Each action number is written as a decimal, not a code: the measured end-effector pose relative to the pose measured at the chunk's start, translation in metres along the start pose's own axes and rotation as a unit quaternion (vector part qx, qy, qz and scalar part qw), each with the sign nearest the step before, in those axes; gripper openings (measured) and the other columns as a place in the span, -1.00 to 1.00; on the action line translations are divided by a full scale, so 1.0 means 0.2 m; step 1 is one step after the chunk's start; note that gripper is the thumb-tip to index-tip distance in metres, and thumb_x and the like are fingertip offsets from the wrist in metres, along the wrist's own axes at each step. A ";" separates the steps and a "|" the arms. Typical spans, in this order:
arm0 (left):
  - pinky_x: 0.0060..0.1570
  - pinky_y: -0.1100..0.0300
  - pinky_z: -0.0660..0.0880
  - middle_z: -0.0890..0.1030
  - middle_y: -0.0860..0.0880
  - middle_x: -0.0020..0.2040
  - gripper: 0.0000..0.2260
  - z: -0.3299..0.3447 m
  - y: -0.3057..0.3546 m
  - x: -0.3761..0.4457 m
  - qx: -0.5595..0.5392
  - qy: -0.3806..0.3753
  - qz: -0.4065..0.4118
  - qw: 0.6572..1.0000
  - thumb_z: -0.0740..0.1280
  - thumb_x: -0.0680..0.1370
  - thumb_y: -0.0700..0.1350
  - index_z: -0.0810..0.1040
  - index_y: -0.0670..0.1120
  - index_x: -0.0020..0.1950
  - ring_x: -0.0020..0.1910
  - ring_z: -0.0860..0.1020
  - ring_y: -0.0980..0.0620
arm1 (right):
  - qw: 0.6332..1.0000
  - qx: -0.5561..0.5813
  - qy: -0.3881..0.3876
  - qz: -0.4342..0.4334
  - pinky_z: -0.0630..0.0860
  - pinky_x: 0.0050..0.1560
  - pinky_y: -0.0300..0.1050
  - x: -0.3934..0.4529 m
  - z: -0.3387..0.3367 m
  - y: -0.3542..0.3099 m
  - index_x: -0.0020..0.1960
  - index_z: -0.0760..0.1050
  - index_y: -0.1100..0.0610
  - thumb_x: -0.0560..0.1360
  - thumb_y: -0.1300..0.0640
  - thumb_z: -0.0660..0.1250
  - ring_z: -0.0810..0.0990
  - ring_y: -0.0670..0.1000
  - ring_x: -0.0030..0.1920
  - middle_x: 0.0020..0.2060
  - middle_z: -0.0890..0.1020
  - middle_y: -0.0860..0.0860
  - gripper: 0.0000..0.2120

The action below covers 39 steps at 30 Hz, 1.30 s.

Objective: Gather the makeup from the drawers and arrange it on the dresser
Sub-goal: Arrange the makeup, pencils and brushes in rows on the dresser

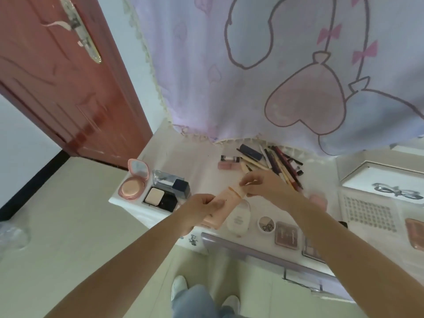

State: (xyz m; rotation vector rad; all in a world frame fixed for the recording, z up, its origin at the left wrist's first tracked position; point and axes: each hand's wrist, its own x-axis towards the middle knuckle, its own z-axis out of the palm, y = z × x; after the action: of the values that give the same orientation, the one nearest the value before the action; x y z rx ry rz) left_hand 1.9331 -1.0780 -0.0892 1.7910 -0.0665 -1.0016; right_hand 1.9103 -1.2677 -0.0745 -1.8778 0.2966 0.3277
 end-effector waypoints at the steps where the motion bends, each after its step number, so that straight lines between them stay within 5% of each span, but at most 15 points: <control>1: -0.26 0.28 0.41 0.49 -0.08 -0.22 -0.90 -0.01 -0.06 0.01 -0.002 0.009 -0.025 1.000 0.25 0.57 -0.14 0.50 -0.16 -0.05 -0.28 0.46 0.04 | 0.999 -0.037 -0.011 0.011 0.52 -0.13 -0.26 0.05 0.05 0.03 -0.16 0.55 0.16 0.45 0.38 0.29 0.55 -0.07 -0.22 -0.23 0.56 -0.06 -0.85; 4: -0.10 0.18 0.44 0.49 -0.13 -0.03 -0.90 -0.03 -0.20 0.04 0.012 0.013 -0.086 0.996 0.22 0.52 -0.26 0.48 -0.12 -0.02 -0.11 0.47 -0.05 | 0.995 -0.077 -0.051 0.034 0.43 -0.30 -0.41 0.17 0.20 0.11 -0.18 0.53 0.18 0.43 0.45 0.23 0.49 -0.07 -0.28 -0.26 0.53 0.00 -0.79; 6: -0.06 0.20 0.47 0.44 -0.12 0.06 -0.73 -0.05 -0.25 0.06 0.007 0.017 -0.121 0.992 0.16 0.52 -0.33 0.42 -0.16 0.20 -0.01 0.45 -0.06 | 0.993 -0.096 -0.061 0.034 0.37 -0.43 -0.51 0.23 0.27 0.15 -0.12 0.55 0.23 0.40 0.50 0.19 0.45 -0.13 -0.32 -0.28 0.51 0.01 -0.74; 11: 0.02 0.15 0.53 0.46 -0.14 0.16 -0.60 -0.08 -0.35 0.13 -0.041 0.024 -0.161 0.986 0.19 0.51 -0.40 0.36 -0.22 0.34 0.03 0.48 -0.08 | 0.986 -0.154 -0.065 0.007 0.35 -0.22 -0.48 0.38 0.38 0.21 -0.07 0.58 0.38 0.38 0.49 0.22 0.49 -0.02 -0.13 -0.17 0.55 0.09 -0.79; 14: 0.04 0.12 0.53 0.48 -0.13 0.07 -0.61 -0.08 -0.41 0.17 -0.108 0.092 -0.150 0.978 0.27 0.49 -0.40 0.40 -0.25 0.31 0.01 0.48 -0.08 | 0.982 -0.177 -0.058 0.000 0.34 -0.21 -0.51 0.45 0.40 0.24 -0.06 0.58 0.39 0.37 0.49 0.26 0.49 0.04 -0.09 -0.04 0.61 0.25 -0.81; 17: -0.11 0.15 0.59 0.47 -0.03 -0.15 -0.64 -0.07 -0.44 0.21 -0.150 0.191 -0.146 0.959 0.34 0.45 -0.39 0.46 -0.26 0.24 -0.06 0.50 -0.07 | 0.980 -0.192 -0.041 0.020 0.35 -0.23 -0.52 0.49 0.40 0.29 -0.03 0.57 0.34 0.40 0.43 0.26 0.50 0.03 -0.07 0.02 0.61 0.20 -0.81; 19: -0.19 0.20 0.59 0.47 0.02 -0.20 -0.69 -0.05 -0.45 0.24 -0.118 0.227 -0.141 0.956 0.37 0.44 -0.36 0.51 -0.25 0.17 -0.12 0.51 -0.05 | 0.980 -0.194 -0.029 0.032 0.35 -0.14 -0.39 0.50 0.40 0.31 0.00 0.56 0.30 0.42 0.39 0.25 0.48 -0.05 -0.05 0.02 0.61 0.14 -0.80; 22: 0.02 0.05 0.58 0.54 -0.01 -0.13 -0.74 -0.02 -0.46 0.27 -0.045 0.259 -0.133 0.956 0.39 0.44 -0.26 0.55 -0.21 0.12 -0.12 0.57 -0.07 | 0.987 -0.153 -0.011 0.040 0.35 0.00 -0.30 0.52 0.41 0.32 0.00 0.56 0.30 0.42 0.38 0.28 0.48 -0.05 -0.05 0.00 0.61 0.13 -0.82; 27: 0.04 0.14 0.52 0.66 -0.10 -0.05 -0.76 0.00 -0.46 0.30 0.049 0.288 -0.131 0.947 0.38 0.45 -0.08 0.58 -0.18 0.05 -0.06 0.62 -0.10 | 0.989 -0.143 -0.003 0.044 0.33 -0.21 -0.54 0.51 0.37 0.30 0.06 0.54 0.26 0.48 0.34 0.25 0.45 -0.08 0.01 0.00 0.55 0.03 -0.81; 29: 0.00 0.17 0.50 0.65 -0.08 0.00 -0.71 0.00 -0.45 0.31 0.070 0.290 -0.124 0.946 0.37 0.46 -0.03 0.55 -0.16 0.10 -0.05 0.62 -0.08 | 0.984 -0.172 -0.015 0.036 0.29 -0.13 -0.54 0.50 0.33 0.28 0.14 0.51 0.28 0.50 0.37 0.16 0.45 -0.04 0.10 0.07 0.52 0.04 -0.73; 32: -0.04 0.22 0.43 0.58 -0.09 0.12 -0.63 0.00 -0.44 0.32 0.124 0.292 -0.118 0.941 0.36 0.48 -0.01 0.50 -0.17 0.22 0.05 0.57 -0.07 | 0.978 -0.210 -0.004 0.016 0.23 0.12 -0.41 0.46 0.26 0.27 0.20 0.48 0.25 0.52 0.37 0.13 0.42 0.02 0.26 0.23 0.50 0.09 -0.70; 39: 0.05 0.19 0.47 0.40 -0.13 0.23 -0.57 0.04 -0.49 0.23 0.282 0.258 -0.062 0.922 0.24 0.55 0.04 0.33 -0.16 0.33 0.09 0.51 -0.07 | 0.914 -0.392 -0.071 0.075 0.35 0.29 -0.05 0.37 0.08 0.32 0.24 0.41 0.11 0.52 0.18 0.20 0.44 0.04 0.22 0.22 0.49 0.04 -0.71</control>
State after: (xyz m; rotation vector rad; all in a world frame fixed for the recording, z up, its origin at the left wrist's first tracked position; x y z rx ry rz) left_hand 1.9198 -1.0606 -0.1951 2.5724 0.1006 -0.5903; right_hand 1.9547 -1.2758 -0.1622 -2.6061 0.2236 0.7699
